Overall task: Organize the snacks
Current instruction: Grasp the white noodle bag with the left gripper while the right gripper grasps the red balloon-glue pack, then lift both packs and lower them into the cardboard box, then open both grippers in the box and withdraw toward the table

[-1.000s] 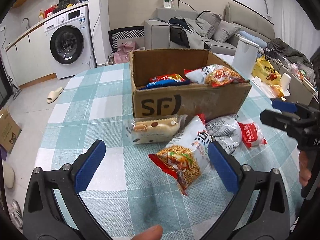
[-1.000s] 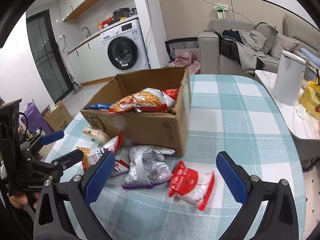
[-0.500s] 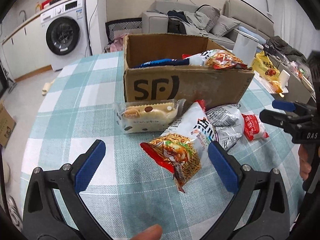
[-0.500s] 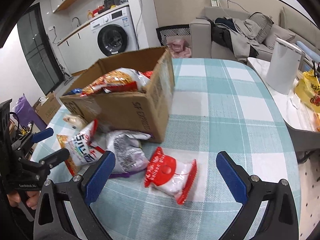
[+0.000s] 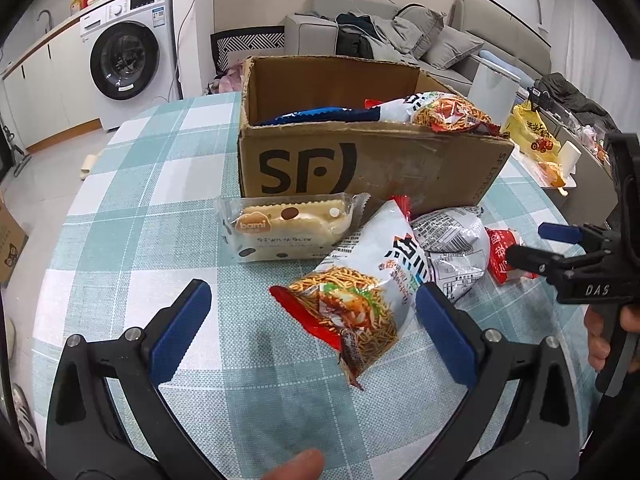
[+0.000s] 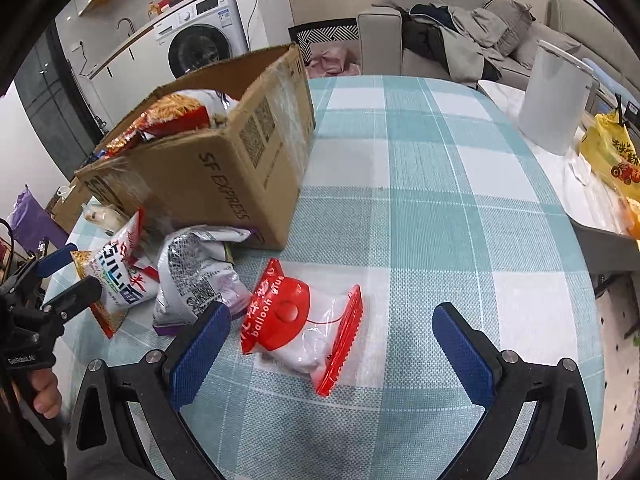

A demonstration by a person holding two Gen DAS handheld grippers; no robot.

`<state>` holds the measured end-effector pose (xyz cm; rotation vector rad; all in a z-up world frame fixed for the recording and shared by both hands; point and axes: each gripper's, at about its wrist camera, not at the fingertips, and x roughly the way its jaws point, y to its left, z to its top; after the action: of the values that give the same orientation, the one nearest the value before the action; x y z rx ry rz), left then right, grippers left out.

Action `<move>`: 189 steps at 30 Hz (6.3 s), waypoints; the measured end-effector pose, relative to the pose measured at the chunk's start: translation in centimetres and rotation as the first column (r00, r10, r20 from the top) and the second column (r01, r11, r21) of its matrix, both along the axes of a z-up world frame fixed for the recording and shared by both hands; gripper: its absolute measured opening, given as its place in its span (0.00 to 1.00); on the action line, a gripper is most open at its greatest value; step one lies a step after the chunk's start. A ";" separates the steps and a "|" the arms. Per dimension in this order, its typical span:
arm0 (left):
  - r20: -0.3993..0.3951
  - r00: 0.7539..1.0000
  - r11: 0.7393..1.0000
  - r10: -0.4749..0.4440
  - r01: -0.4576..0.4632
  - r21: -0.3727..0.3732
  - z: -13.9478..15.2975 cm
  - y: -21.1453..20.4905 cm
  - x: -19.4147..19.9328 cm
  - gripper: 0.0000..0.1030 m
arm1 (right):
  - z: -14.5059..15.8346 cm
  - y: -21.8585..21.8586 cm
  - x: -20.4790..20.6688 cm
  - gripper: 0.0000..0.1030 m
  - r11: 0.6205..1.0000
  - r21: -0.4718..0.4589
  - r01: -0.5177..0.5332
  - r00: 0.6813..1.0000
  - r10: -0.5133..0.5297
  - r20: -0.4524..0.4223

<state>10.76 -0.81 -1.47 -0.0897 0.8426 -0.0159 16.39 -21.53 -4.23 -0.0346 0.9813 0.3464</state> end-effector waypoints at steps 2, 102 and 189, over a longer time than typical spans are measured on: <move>-0.006 1.000 1.000 -0.001 0.001 -0.003 -0.1 -0.1 0.3 0.99 | -0.3 0.1 0.2 0.99 1.000 -0.003 0.002 1.000 -0.002 -0.007; 0.116 0.987 0.989 -0.110 0.121 -0.085 6.2 -3.1 -3.3 0.58 | 7.4 -0.4 -4.6 0.53 0.978 0.181 -0.102 0.968 0.056 0.244; 0.173 0.985 0.999 -0.012 0.019 -0.035 7.3 0.5 13.2 0.59 | 9.3 7.8 5.8 0.53 0.967 0.234 -0.105 0.964 0.041 0.262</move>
<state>23.94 -0.26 5.81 -0.1141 0.6696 -0.0530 22.21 -13.77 5.09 0.1077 0.6772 0.5174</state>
